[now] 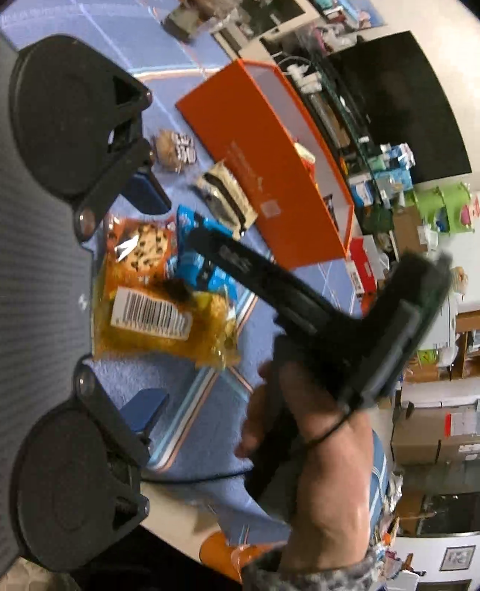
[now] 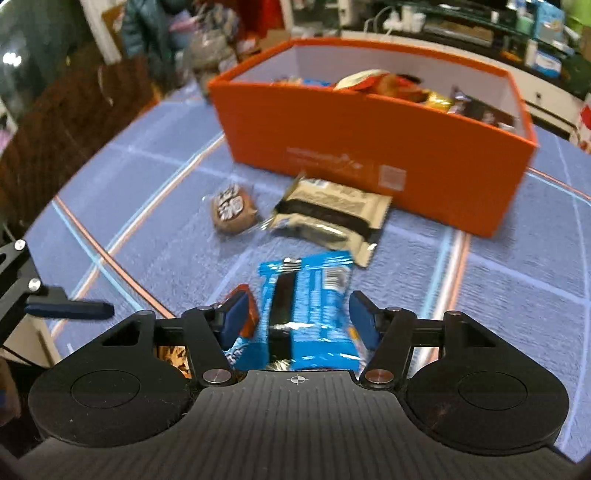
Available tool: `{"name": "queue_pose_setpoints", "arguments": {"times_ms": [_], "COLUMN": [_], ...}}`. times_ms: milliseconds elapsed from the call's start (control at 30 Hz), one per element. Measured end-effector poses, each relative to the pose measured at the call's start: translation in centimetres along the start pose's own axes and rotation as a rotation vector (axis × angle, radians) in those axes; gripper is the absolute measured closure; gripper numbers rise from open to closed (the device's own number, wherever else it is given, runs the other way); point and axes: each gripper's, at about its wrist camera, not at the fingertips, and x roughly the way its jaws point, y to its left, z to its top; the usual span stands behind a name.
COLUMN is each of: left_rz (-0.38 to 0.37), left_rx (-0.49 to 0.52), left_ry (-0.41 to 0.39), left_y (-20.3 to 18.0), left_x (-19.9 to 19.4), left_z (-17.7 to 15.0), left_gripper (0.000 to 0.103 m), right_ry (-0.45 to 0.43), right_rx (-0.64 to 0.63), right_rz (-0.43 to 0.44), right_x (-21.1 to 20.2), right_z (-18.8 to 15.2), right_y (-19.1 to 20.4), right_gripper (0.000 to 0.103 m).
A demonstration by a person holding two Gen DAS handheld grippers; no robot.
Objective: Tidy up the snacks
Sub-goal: 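Grasp the orange barcode bread bag with the left gripper while the right gripper grasps the blue chocolate bar, then carry the orange bread bag and blue chocolate bar over the orange box with both grippers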
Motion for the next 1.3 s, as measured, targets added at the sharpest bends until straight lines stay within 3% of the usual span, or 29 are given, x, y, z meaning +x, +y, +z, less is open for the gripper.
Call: {"name": "queue_pose_setpoints", "arguments": {"times_ms": [167,233,400,533,700,767,800,933,1167,1300], "left_rz": [-0.012,-0.012,-0.027,-0.040,-0.055,-0.065,-0.055,-0.055,-0.036,0.057], "left_rx": [-0.018,-0.022,-0.022,0.054,0.141,0.138,0.129,0.020,-0.082,-0.124], "left_ry": [0.007,0.006,0.042,0.071,0.108,0.140,0.155,0.165,0.076,0.032], "left_y": [-0.2,-0.2,-0.3,-1.2,-2.4,-2.6,-2.5,-1.5,-0.4,0.5], "left_x": [0.3,0.3,1.4,2.5,4.4,5.1,5.4,5.3,2.7,1.8], "left_z": [0.3,0.3,0.6,0.8,0.8,0.8,0.9,1.3,2.2,2.9], "left_gripper": [0.007,0.013,0.028,0.029,0.030,0.050,0.057,0.061,0.062,0.062], "right_ry": [0.063,0.053,-0.025,-0.092,-0.078,-0.071,-0.073,-0.090,-0.124,-0.148], "right_rx": [-0.042,-0.041,-0.038,-0.023,0.047,0.063,0.069,0.093,0.110,0.111], "right_rz": [-0.091,-0.092,-0.088,-0.092,-0.096,-0.099,-0.100,-0.098,-0.116,-0.132], "right_x": [2.0,1.9,-0.9,-3.7,-4.1,-3.8,-3.8,-4.3,-5.1,-5.3], "right_z": [-0.5,-0.4,0.3,-0.1,-1.2,-1.4,-1.6,-1.8,-2.0,-1.9], "right_y": [0.7,0.8,0.9,0.0,-2.9,-3.6,-3.9,-4.8,-5.0,-4.7], "right_gripper": [0.057,0.068,0.070,0.070,0.070,0.070,0.070,0.070,0.070,0.070]}}
